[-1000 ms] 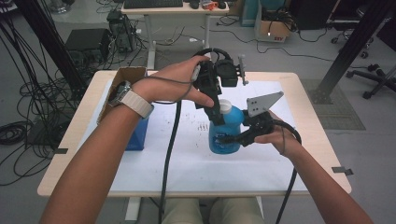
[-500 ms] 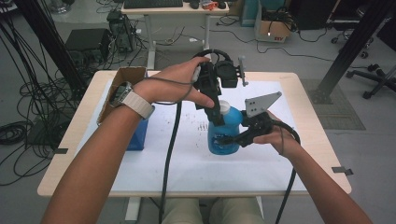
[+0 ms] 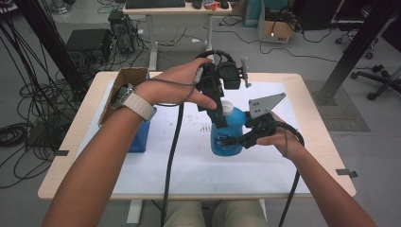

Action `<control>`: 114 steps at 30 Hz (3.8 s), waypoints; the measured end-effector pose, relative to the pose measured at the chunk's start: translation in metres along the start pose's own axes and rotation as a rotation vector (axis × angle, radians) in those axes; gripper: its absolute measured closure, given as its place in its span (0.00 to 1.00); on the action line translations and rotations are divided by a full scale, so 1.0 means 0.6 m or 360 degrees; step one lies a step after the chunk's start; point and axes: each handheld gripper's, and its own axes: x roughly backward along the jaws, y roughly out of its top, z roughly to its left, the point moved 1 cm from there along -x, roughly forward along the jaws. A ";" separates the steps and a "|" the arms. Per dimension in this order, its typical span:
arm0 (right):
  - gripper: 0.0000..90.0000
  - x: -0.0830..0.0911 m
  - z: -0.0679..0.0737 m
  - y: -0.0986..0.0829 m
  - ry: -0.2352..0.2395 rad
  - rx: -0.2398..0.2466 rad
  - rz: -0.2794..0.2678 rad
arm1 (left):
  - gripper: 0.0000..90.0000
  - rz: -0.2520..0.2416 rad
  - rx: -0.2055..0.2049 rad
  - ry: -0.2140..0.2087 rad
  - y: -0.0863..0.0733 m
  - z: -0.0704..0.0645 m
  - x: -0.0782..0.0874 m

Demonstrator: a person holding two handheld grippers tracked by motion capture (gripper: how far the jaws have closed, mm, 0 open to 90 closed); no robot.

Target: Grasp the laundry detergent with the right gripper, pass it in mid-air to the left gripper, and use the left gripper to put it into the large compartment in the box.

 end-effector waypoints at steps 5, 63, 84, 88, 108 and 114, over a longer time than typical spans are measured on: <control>0.48 -0.001 0.003 0.001 -0.0004 -0.0024 0.0012 | 0.08 0.0001 -0.0030 -0.0008 0.000 0.002 0.000; 0.48 -0.003 -0.003 -0.001 -0.0016 0.0009 0.0007 | 0.08 -0.0006 -0.0003 0.0007 -0.002 -0.002 0.004; 0.48 -0.001 -0.002 -0.001 -0.0020 -0.0026 0.0030 | 0.08 -0.0005 -0.0022 0.0002 -0.001 -0.001 0.004; 0.48 -0.001 -0.001 -0.001 -0.0018 -0.0034 0.0034 | 0.08 -0.0008 0.0000 0.0014 -0.001 -0.003 0.005; 0.48 -0.002 -0.003 -0.001 0.0000 -0.0033 0.0048 | 0.08 -0.0010 -0.0002 0.0008 -0.001 -0.003 0.003; 0.48 -0.002 -0.003 -0.001 -0.0005 -0.0037 0.0050 | 0.08 -0.0010 -0.0001 0.0010 -0.001 -0.003 0.004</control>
